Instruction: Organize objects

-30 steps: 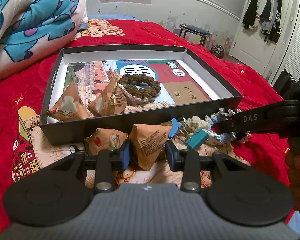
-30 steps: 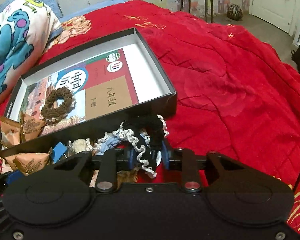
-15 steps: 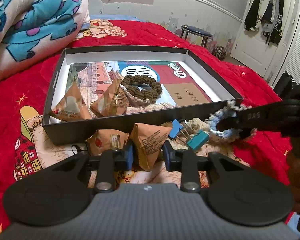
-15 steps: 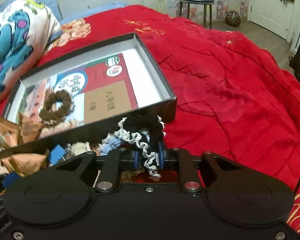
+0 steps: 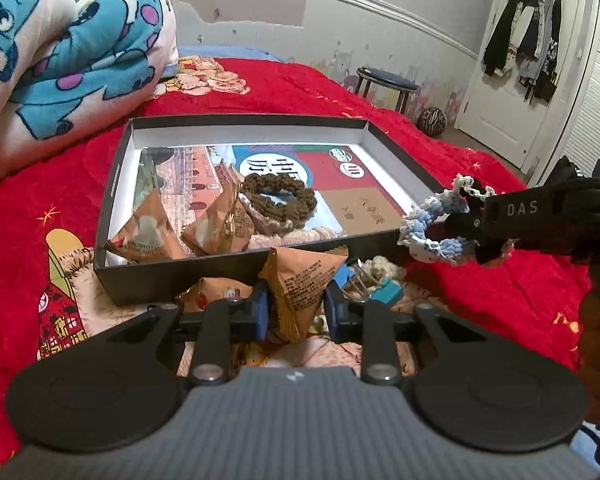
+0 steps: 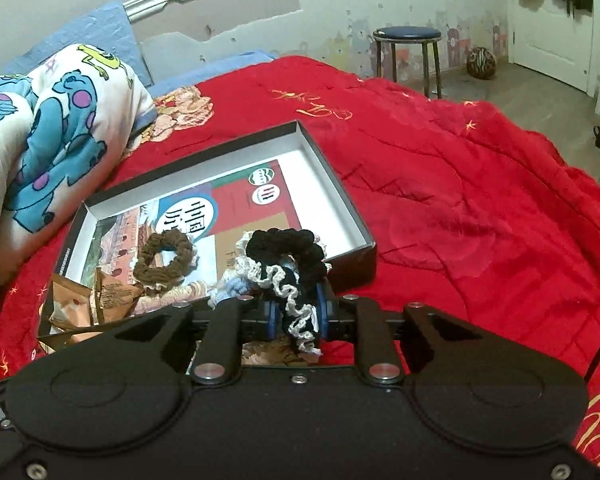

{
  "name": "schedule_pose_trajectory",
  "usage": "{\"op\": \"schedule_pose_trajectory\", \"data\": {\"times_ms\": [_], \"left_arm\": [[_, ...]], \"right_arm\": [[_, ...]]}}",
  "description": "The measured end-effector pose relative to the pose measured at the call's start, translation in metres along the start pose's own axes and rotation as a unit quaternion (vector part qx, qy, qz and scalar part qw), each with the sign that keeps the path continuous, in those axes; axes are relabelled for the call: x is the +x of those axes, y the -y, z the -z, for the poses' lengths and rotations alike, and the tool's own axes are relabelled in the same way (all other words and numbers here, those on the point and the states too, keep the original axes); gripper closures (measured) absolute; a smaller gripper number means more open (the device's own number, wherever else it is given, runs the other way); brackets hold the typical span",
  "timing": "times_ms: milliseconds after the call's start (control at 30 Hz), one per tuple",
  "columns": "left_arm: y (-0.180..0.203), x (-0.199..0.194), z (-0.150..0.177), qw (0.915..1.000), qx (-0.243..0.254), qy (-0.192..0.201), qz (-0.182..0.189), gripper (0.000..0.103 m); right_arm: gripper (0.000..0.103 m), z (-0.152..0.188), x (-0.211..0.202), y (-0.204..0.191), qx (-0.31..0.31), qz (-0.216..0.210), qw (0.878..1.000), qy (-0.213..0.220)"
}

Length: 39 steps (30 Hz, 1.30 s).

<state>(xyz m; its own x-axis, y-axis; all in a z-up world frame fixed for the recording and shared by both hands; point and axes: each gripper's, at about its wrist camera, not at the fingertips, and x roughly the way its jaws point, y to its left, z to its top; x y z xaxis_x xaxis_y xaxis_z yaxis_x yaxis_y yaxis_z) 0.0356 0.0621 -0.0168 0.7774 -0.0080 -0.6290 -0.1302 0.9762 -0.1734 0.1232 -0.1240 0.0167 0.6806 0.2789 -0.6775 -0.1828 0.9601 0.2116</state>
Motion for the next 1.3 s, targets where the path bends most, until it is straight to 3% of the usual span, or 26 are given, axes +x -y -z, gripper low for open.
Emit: {"op": "schedule_pose_trajectory", "data": {"times_ms": [300, 900, 1300], "left_arm": [[-0.001, -0.007, -0.006, 0.9998, -0.009, 0.014, 0.009, 0.071], [0.005, -0.026, -0.014, 0.9977, 0.01, 0.067, 0.013, 0.071], [0.006, -0.03, -0.014, 0.9968, 0.017, 0.077, 0.016, 0.071]], "right_arm": [[0.085, -0.005, -0.009, 0.005, 0.027, -0.016, 0.999, 0.035], [0.085, -0.011, -0.018, -0.012, 0.004, -0.06, 0.995, 0.078], [0.085, -0.02, -0.016, -0.003, 0.018, -0.055, 0.993, 0.1]]}}
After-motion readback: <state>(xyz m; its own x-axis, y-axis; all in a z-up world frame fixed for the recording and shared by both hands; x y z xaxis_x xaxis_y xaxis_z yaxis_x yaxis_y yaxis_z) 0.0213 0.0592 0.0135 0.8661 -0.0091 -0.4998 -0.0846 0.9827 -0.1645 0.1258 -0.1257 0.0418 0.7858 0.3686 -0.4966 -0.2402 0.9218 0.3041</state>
